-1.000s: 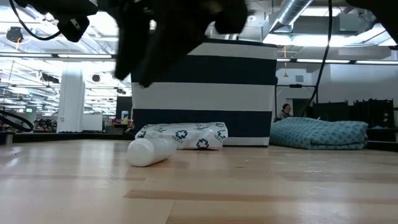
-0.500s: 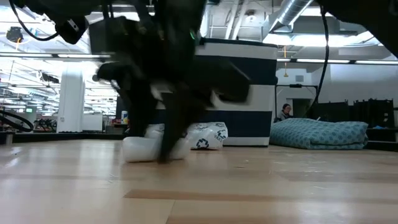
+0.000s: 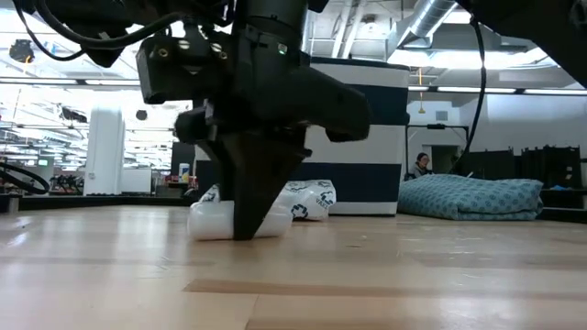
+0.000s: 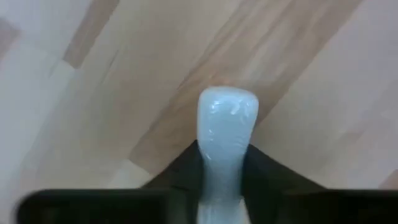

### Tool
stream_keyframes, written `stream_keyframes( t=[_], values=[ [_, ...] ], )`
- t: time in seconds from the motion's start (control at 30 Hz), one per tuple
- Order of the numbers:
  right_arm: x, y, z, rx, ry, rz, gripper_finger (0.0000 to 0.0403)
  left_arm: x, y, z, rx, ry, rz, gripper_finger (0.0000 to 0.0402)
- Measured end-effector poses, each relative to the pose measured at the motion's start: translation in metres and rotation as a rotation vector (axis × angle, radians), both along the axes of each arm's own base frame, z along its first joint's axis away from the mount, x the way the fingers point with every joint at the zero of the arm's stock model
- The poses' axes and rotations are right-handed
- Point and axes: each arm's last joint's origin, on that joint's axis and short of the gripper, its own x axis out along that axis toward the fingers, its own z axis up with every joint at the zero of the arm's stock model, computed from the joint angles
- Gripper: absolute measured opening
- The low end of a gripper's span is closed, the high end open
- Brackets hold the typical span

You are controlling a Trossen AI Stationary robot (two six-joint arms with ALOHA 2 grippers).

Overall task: Pick & place medical supplies in basket/bin
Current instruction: Put the white rolled gauze into the blue bin

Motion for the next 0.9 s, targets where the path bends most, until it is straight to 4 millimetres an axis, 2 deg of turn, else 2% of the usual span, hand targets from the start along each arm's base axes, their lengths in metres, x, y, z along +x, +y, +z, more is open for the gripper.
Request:
stream_keyframes(
  t=[0.07, 0.2, 0.33, 0.57, 0.77, 0.9],
  values=[
    [-0.001, -0.002, 0.002, 0.01, 0.007, -0.087, 0.0032, 0.0, 0.0, 0.0, 0.0, 0.0, 0.0, 0.0],
    [0.001, -0.008, 0.009, 0.097, 0.038, -0.309, 0.003, 0.0, 0.0, 0.0, 0.001, 0.0, 0.0, 0.0],
    [0.002, -0.014, 0.029, 0.177, 0.01, -0.451, 0.0039, 0.0, 0.0, 0.0, 0.007, -0.001, -0.002, 0.0],
    [-0.008, -0.015, 0.11, 0.292, -0.195, -0.492, 0.003, 0.0, 0.0, 0.0, 0.038, -0.005, -0.011, 0.0],
    [-0.026, -0.017, 0.193, 0.297, -0.534, -0.53, 0.0034, 0.0, 0.0, 0.0, 0.068, -0.009, -0.015, 0.0],
    [-0.041, -0.026, 0.237, 0.234, -0.742, -0.536, 0.0036, 0.0, 0.0, 0.001, 0.076, -0.013, -0.011, 0.0]
  ],
)
